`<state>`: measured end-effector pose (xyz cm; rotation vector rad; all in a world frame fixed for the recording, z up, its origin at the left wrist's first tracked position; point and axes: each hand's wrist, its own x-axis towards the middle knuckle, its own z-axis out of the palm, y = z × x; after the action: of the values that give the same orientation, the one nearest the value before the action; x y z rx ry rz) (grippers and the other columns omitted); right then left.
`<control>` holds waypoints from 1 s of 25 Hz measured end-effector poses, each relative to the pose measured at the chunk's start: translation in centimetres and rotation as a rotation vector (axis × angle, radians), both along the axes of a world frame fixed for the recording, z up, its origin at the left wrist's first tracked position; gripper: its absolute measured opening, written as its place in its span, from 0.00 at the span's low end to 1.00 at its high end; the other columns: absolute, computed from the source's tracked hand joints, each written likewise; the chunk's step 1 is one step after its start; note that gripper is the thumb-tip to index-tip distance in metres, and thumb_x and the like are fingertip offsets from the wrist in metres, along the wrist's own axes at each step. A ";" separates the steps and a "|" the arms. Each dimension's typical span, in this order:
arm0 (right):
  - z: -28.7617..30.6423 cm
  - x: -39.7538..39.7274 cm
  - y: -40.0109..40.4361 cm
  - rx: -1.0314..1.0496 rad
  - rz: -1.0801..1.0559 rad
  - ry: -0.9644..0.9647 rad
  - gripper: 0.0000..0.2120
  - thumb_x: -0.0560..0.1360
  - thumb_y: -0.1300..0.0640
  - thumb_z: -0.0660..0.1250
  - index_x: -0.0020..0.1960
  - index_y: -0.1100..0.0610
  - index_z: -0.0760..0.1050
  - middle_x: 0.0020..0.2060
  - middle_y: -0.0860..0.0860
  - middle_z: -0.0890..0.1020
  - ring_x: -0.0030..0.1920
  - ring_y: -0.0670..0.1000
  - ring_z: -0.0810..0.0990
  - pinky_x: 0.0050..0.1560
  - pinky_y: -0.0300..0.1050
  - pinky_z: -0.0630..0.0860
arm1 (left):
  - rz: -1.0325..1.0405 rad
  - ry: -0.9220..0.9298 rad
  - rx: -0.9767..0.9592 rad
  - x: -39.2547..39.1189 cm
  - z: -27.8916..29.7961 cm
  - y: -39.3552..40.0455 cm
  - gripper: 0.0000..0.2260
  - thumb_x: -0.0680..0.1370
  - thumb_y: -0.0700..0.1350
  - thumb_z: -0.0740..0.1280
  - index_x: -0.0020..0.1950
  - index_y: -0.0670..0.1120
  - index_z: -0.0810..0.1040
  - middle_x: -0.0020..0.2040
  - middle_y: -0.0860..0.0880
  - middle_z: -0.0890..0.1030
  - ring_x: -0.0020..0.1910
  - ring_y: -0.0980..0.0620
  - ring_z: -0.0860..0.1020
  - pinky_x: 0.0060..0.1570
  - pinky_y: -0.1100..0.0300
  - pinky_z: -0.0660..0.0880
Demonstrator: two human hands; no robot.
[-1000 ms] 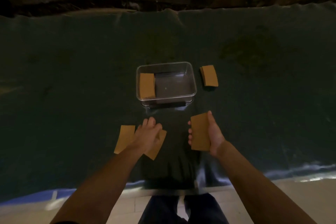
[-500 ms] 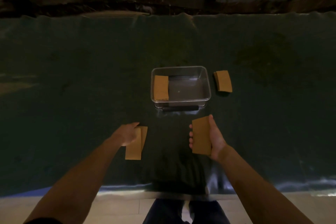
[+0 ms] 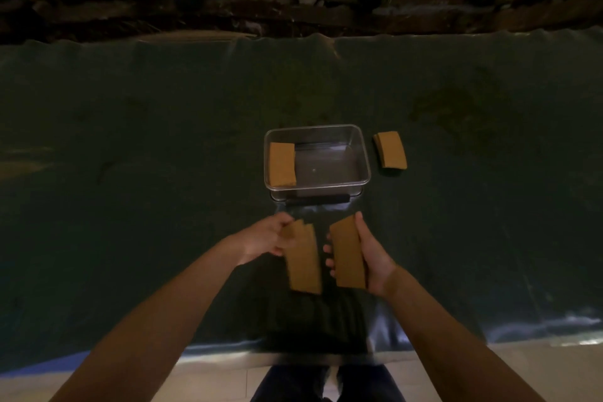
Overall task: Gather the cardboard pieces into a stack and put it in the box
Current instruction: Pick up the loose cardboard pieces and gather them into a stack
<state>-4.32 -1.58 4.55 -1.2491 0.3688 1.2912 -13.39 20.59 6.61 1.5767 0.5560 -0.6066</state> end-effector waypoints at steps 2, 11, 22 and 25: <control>0.1 -0.3 0.4 -0.014 0.059 -0.020 0.40 0.66 0.23 0.58 0.60 0.53 0.80 0.52 0.60 0.85 0.47 0.59 0.85 0.43 0.52 0.82 | 0.102 -0.079 -0.161 1.4 1.1 -2.8 0.13 0.79 0.37 0.66 0.62 0.47 0.73 0.57 0.46 0.81 0.57 0.48 0.81 0.51 0.54 0.78; 0.6 0.8 -0.9 0.077 0.055 0.005 0.45 0.66 0.20 0.53 0.53 0.57 0.85 0.44 0.60 0.84 0.39 0.57 0.83 0.44 0.52 0.81 | 0.011 -0.311 0.201 3.9 1.0 -7.6 0.10 0.76 0.40 0.71 0.53 0.50 0.74 0.54 0.47 0.78 0.52 0.48 0.80 0.55 0.51 0.79; 2.4 1.9 -0.7 0.000 -0.136 -0.054 0.34 0.72 0.28 0.58 0.57 0.56 0.82 0.46 0.61 0.87 0.45 0.61 0.86 0.40 0.53 0.83 | -0.433 -0.503 0.469 3.8 1.2 -9.2 0.56 0.64 0.64 0.76 0.76 0.70 0.35 0.81 0.55 0.53 0.77 0.49 0.59 0.72 0.46 0.62; 3.0 1.8 -0.3 0.023 -0.168 -0.075 0.38 0.70 0.26 0.59 0.61 0.56 0.81 0.53 0.64 0.84 0.55 0.63 0.83 0.51 0.58 0.81 | -0.534 -0.575 0.576 3.6 0.9 -9.8 0.62 0.60 0.62 0.79 0.76 0.69 0.33 0.80 0.55 0.46 0.78 0.44 0.51 0.73 0.41 0.55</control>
<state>-2.50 -1.87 7.57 -1.2170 0.3959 1.1002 -9.78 10.79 7.50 2.3612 -0.1620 -0.3558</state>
